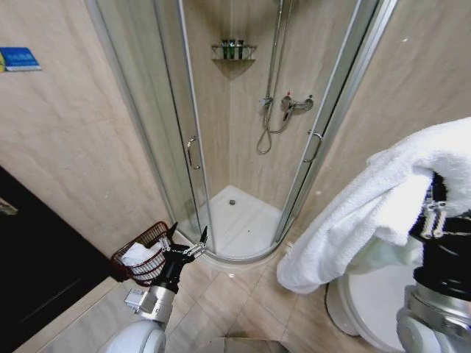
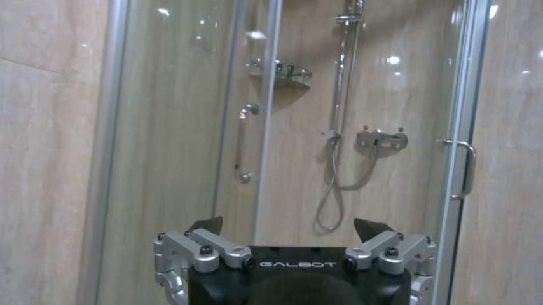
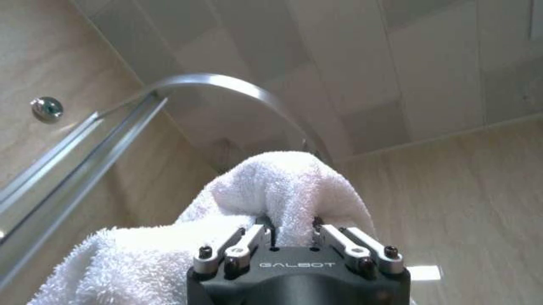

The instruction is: Discard the used towel into the hamper.

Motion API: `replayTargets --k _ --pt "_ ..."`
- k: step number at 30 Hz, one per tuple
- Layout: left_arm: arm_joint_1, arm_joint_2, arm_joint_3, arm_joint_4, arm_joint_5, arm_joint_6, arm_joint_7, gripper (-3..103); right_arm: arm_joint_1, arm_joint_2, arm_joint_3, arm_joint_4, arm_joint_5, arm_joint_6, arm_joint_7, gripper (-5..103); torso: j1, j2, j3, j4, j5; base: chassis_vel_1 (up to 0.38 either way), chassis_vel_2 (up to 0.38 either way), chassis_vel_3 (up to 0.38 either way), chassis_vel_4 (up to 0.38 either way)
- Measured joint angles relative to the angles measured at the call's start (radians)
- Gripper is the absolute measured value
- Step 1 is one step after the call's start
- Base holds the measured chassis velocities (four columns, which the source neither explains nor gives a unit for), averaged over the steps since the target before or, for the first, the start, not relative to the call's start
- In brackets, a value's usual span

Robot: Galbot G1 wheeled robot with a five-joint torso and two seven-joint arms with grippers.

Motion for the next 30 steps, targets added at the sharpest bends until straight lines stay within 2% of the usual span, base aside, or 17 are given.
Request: replayTargets --k 22,30 --pt "0.0 0.0 0.0 0.0 0.0 0.0 0.0 100 0.005 -0.003 -0.01 0.0 -0.015 0.003 0.001 20 -0.003 -0.006 -0.003 -0.0004 0.0004 0.054 0.06 -0.066 -0.054" --pt "0.0 0.0 0.0 0.0 0.0 0.0 0.0 100 0.008 -0.004 -0.011 0.0 -0.015 0.003 0.002 20 -0.003 -0.007 -0.004 -0.0003 0.0002 0.149 0.141 -0.138 -0.154"
